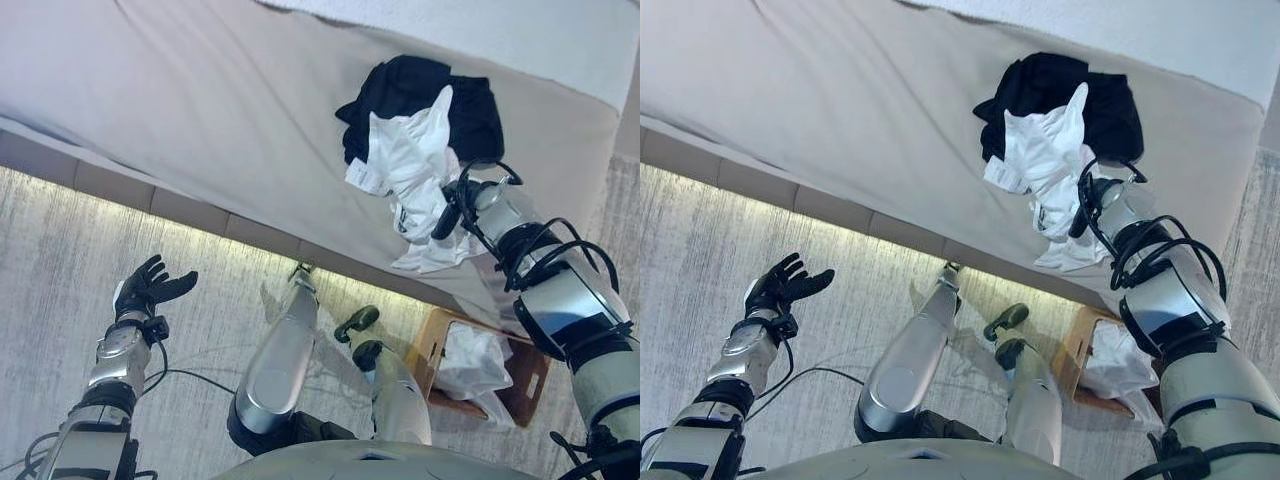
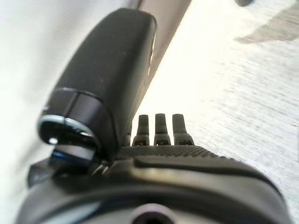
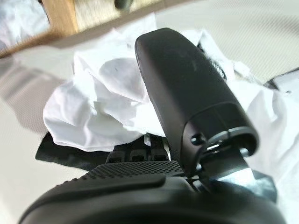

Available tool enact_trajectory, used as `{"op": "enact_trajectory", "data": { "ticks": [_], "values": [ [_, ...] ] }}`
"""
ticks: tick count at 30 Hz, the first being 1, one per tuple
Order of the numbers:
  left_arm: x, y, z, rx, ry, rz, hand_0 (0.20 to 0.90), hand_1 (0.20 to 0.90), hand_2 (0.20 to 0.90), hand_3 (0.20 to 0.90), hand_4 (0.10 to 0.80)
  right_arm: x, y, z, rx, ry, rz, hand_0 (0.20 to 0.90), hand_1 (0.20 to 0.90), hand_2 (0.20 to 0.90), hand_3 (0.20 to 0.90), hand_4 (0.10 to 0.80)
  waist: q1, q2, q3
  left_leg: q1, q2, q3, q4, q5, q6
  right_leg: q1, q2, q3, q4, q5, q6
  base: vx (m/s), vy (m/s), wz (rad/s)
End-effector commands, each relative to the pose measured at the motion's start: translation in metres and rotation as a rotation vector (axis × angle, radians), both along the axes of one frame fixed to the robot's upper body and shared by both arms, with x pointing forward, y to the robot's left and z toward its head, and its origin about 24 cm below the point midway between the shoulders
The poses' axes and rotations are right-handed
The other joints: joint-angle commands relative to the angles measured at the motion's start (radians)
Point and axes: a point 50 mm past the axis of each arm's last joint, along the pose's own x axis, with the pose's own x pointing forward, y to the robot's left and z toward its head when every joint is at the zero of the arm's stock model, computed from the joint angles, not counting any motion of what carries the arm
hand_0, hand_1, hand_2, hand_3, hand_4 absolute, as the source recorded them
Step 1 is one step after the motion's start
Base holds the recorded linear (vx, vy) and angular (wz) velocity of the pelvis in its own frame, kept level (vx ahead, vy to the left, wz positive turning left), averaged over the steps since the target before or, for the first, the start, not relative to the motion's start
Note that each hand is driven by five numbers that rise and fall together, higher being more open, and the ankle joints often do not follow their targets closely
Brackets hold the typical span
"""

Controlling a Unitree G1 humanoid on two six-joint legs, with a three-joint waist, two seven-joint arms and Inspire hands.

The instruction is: Pick up the clothes from the bed and place them into the basket

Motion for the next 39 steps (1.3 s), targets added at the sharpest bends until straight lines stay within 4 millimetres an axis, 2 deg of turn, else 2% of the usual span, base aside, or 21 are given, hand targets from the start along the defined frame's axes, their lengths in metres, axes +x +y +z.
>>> {"op": "enact_trajectory", "data": {
  "ticks": [1, 2, 3, 4, 7, 10, 11, 12, 14, 16, 17, 18, 20, 24, 29, 34, 39],
  "values": [
    [0.012, -0.02, 0.01, -0.017, -0.127, -0.052, 0.9, 0.9, 0.9, 0.9, 0.8, 0.008, 0.007, 0.021, 0.043, -0.129, -0.001, 0.9, 0.9, 0.9, 0.9, 0.8, 0.008, 0.064, -0.009, 0.018, -0.044, -0.006, -0.04, 0.046, 0.1, 0.005, 0.039, -0.026, 0.081, -0.004, -0.003, -0.062, 0.015, -0.01],
    [0.014, -0.025, 0.01, -0.017, -0.129, -0.066, 0.9, 0.9, 0.9, 0.9, 0.8, 0.009, 0.009, 0.02, 0.06, -0.144, -0.003, 0.9, 0.9, 0.9, 0.9, 0.8, 0.007, 0.067, -0.009, 0.012, -0.043, -0.006, -0.047, 0.051, 0.099, -0.002, 0.041, -0.028, 0.078, -0.003, -0.002, -0.063, -0.006, 0.01],
    [0.018, -0.033, 0.01, -0.019, -0.135, -0.088, 0.9, 0.9, 0.9, 0.9, 0.8, 0.011, 0.013, 0.021, 0.082, -0.183, -0.006, 0.686, 0.686, 0.686, 0.65, 0.55, 0.004, 0.071, -0.009, 0.005, -0.039, -0.008, -0.063, 0.062, 0.096, -0.012, 0.043, -0.03, 0.073, -0.003, 0.0, -0.053, -0.012, 0.12],
    [0.019, -0.036, 0.01, -0.02, -0.138, -0.101, 0.9, 0.9, 0.9, 0.9, 0.8, 0.013, 0.016, 0.026, 0.074, -0.228, -0.003, 0.3, 0.3, 0.3, 0.2, 0.1, 0.003, 0.076, -0.009, 0.004, -0.037, -0.009, -0.074, 0.068, 0.094, -0.017, 0.045, -0.029, 0.073, -0.005, 0.0, -0.053, -0.016, 0.1],
    [0.019, -0.046, 0.008, -0.032, -0.144, -0.116, 0.9, 0.9, 0.9, 0.9, 0.8, 0.017, 0.025, 0.054, 0.061, -0.496, 0.001, 0.3, 0.3, 0.3, 0.2, 0.1, -0.013, 0.08, -0.009, 0.016, -0.022, -0.005, -0.108, 0.079, 0.088, -0.01, 0.052, -0.026, 0.061, -0.004, 0.002, -0.043, -0.015, -0.66],
    [0.01, -0.047, -0.001, -0.04, -0.131, -0.083, 0.9, 0.9, 0.9, 0.9, 0.8, 0.011, 0.04, 0.102, 0.047, -0.861, 0.035, 0.3, 0.3, 0.3, 0.2, 0.1, -0.043, 0.066, -0.009, 0.058, -0.002, 0.009, -0.128, 0.066, 0.084, 0.017, 0.061, -0.001, 0.04, -0.001, 0.001, -0.029, -0.007, 0.27],
    [0.007, -0.045, -0.002, -0.04, -0.124, -0.072, 0.9, 0.9, 0.9, 0.9, 0.8, 0.007, 0.041, 0.113, 0.033, -0.943, 0.053, 0.3, 0.3, 0.3, 0.2, 0.1, -0.05, 0.061, -0.009, 0.071, 0.004, 0.014, -0.133, 0.063, 0.083, 0.026, 0.063, 0.006, 0.034, -0.001, 0.0, -0.025, -0.018, -0.2],
    [0.002, -0.041, -0.007, -0.034, -0.1, -0.047, 0.9, 0.9, 0.9, 0.9, 0.8, -0.006, 0.042, 0.139, 0.012, -1.135, 0.078, 0.3, 0.3, 0.3, 0.2, 0.1, -0.071, 0.047, -0.009, 0.104, 0.013, 0.026, -0.14, 0.053, 0.084, 0.052, 0.07, 0.027, 0.021, 0.002, -0.001, -0.012, -0.018, -0.7],
    [-0.004, -0.036, -0.011, -0.021, -0.064, -0.027, 0.9, 0.9, 0.9, 0.9, 0.8, -0.021, 0.041, 0.161, -0.017, -1.286, 0.099, 0.3, 0.3, 0.3, 0.2, 0.1, -0.089, 0.034, -0.009, 0.146, 0.024, 0.042, -0.147, 0.041, 0.084, 0.086, 0.077, 0.049, 0.006, -0.001, 0.0, 0.003, -0.021, -0.64],
    [-0.01, -0.029, -0.016, -0.007, -0.02, -0.011, 0.9, 0.9, 0.9, 0.9, 0.8, -0.037, 0.041, 0.186, -0.054, -1.395, 0.114, 0.3, 0.3, 0.3, 0.2, 0.1, -0.106, 0.022, -0.009, 0.199, 0.033, 0.06, -0.156, 0.027, 0.085, 0.127, 0.083, 0.07, -0.007, -0.003, 0.0, -0.015, -0.027, -0.05],
    [-0.012, -0.024, -0.018, 0.01, 0.006, -0.008, 0.9, 0.9, 0.9, 0.9, 0.8, -0.048, 0.039, 0.201, -0.087, -1.472, 0.11, 0.3, 0.3, 0.3, 0.2, 0.1, -0.115, 0.018, -0.009, 0.218, 0.038, 0.073, -0.162, 0.044, 0.088, 0.149, 0.088, 0.068, -0.031, 0.021, -0.008, -0.041, -0.05, -0.14],
    [-0.015, -0.02, -0.02, 0.028, 0.034, -0.009, 0.9, 0.9, 0.9, 0.9, 0.8, -0.056, 0.036, 0.212, -0.114, -1.514, 0.106, 0.3, 0.3, 0.3, 0.2, 0.1, -0.124, 0.011, -0.009, 0.252, 0.042, 0.084, -0.166, 0.036, 0.089, 0.177, 0.091, 0.079, -0.042, 0.023, -0.006, -0.016, -0.057, -0.13],
    [-0.025, -0.014, -0.027, 0.058, 0.103, -0.018, 0.9, 0.9, 0.9, 0.9, 0.8, -0.072, 0.027, 0.228, -0.144, -1.565, 0.098, 0.3, 0.3, 0.3, 0.2, 0.1, -0.148, -0.008, -0.036, 0.318, 0.051, 0.106, -0.181, 0.02, 0.088, 0.237, 0.101, 0.1, -0.079, 0.028, -0.002, 0.081, -0.075, 0.01],
    [-0.043, -0.01, -0.04, 0.074, 0.193, -0.021, 0.9, 0.9, 0.9, 0.9, 0.8, -0.091, 0.01, 0.238, -0.197, -1.58, 0.097, 0.3, 0.3, 0.3, 0.2, 0.1, -0.19, -0.033, -0.123, 0.417, 0.059, 0.139, -0.215, -0.006, 0.084, 0.324, 0.12, 0.134, -0.152, 0.04, 0.005, 0.134, -0.052, -0.17],
    [-0.057, -0.017, -0.055, 0.081, 0.285, -0.072, 0.9, 0.9, 0.9, 0.9, 0.8, -0.109, -0.014, 0.244, -0.275, -1.562, 0.071, 0.3, 0.3, 0.3, 0.2, 0.1, -0.263, -0.048, -0.269, 0.533, 0.067, 0.192, -0.266, -0.02, 0.086, 0.406, 0.137, 0.189, -0.217, 0.062, 0.008, 0.112, -0.053, -0.39],
    [-0.069, -0.026, -0.069, 0.087, 0.373, -0.135, 0.9, 0.9, 0.9, 0.9, 0.8, -0.117, -0.041, 0.249, -0.252, -1.518, -0.006, 0.3, 0.3, 0.3, 0.2, 0.1, -0.327, -0.032, -0.389, 0.622, 0.072, 0.241, -0.35, -0.008, 0.077, 0.454, 0.154, 0.235, -0.252, 0.075, 0.01, 0.062, -0.065, -0.4],
    [-0.078, -0.034, -0.079, 0.082, 0.449, -0.193, 0.9, 0.9, 0.9, 0.9, 0.8, -0.123, -0.067, 0.251, -0.194, -1.51, -0.098, 0.3, 0.3, 0.3, 0.2, 0.1, -0.383, -0.003, -0.444, 0.673, 0.07, 0.282, -0.381, -0.012, 0.072, 0.477, 0.156, 0.272, -0.274, 0.079, 0.009, -0.027, -0.09, -0.32]
  ]
}}
